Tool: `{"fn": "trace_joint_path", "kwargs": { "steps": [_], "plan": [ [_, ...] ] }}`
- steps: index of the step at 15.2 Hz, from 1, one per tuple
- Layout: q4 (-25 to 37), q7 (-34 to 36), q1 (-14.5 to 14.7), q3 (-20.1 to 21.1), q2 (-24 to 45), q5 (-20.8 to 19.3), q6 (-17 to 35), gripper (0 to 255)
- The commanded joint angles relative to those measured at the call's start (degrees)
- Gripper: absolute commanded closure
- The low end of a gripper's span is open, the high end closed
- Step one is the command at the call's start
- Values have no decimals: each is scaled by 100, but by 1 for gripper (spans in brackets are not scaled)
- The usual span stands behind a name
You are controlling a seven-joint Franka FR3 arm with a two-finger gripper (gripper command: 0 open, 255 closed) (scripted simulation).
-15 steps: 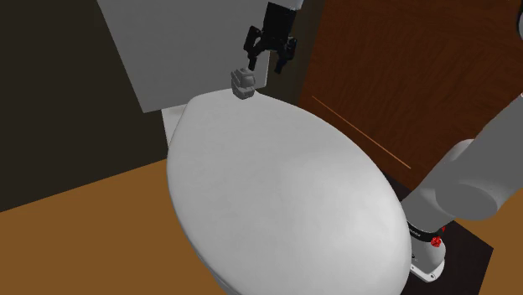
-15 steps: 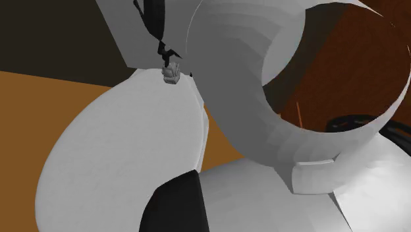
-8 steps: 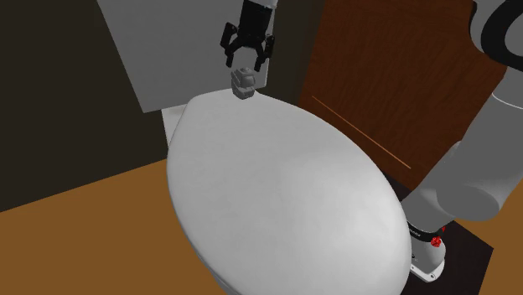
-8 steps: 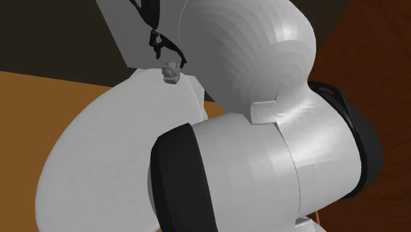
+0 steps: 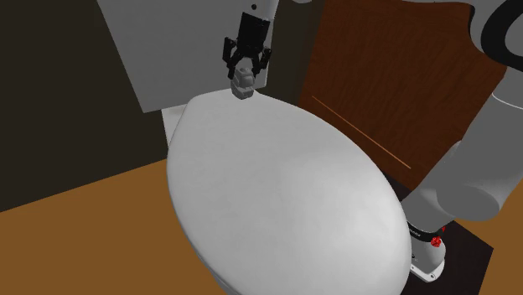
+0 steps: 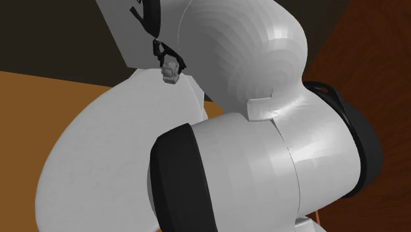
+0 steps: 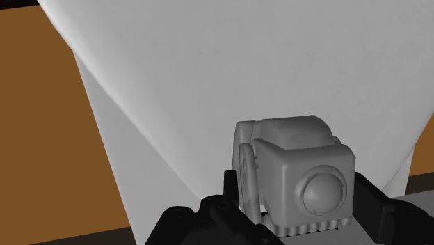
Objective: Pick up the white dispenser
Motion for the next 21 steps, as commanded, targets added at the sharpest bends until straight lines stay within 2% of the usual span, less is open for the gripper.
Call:
{"fn": "trace_joint_path", "kwargs": {
  "steps": [1,8,21],
  "plan": [
    [-10,0,1,0,8,-3,2,255],
    [-28,-6,-3,-2,-9,1,2,255],
    [1158,241,0,-1,134,-67,-1014,255]
  ]
}}
